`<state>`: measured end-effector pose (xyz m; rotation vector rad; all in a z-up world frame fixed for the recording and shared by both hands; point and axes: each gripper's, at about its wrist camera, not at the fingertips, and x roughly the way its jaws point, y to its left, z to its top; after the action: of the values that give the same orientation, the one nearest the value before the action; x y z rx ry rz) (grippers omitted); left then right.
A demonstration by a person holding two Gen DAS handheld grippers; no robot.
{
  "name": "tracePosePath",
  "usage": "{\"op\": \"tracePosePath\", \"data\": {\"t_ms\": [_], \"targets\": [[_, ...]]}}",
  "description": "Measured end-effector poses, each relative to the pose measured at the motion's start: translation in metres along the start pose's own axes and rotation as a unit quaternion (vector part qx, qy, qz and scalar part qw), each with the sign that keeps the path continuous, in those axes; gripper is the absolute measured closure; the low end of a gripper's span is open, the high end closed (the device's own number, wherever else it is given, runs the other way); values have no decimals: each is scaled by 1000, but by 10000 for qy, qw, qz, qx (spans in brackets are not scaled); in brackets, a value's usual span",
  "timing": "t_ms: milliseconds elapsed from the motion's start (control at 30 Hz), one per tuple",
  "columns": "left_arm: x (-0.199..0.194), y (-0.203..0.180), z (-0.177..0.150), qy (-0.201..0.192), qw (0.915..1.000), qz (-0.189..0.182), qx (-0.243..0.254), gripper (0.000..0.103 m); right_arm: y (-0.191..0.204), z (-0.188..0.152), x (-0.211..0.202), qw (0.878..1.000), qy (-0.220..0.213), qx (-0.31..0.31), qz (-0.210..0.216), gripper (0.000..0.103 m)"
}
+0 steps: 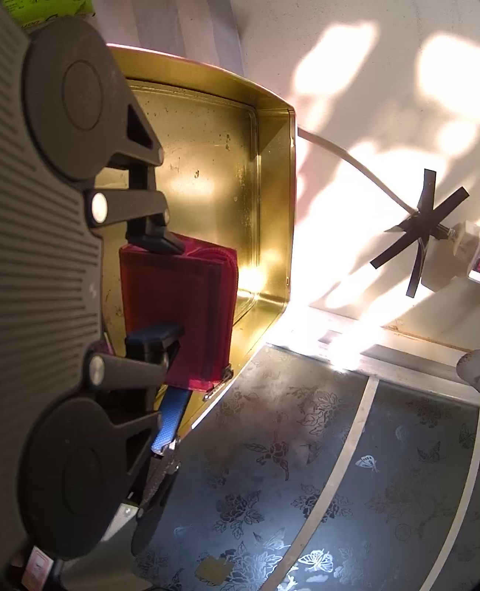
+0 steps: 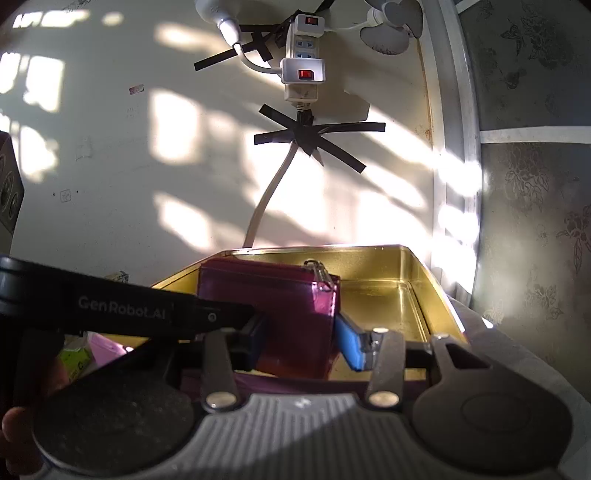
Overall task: Organize objects
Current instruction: 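Open the left gripper to drop the red wallet into the pink tin, then move the right gripper to the green snack pack and close on it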
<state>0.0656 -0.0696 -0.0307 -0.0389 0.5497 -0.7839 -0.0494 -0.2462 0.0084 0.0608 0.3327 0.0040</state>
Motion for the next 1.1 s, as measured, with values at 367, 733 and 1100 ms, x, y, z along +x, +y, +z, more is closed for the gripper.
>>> {"op": "tracePosePath", "data": {"t_ms": [367, 733, 1100], "targets": [[-64, -9, -9, -656, 9977, 190, -6, 54, 5, -6, -41, 9978, -501, 426, -114, 44], [-171, 64, -116, -552, 9842, 1676, -163, 54, 105, -49, -64, 9821, 761, 428, 1666, 65], [-268, 141, -155, -541, 9093, 3960, -1157, 54, 217, -30, -27, 9541, 1351, 157, 2669, 65]]}}
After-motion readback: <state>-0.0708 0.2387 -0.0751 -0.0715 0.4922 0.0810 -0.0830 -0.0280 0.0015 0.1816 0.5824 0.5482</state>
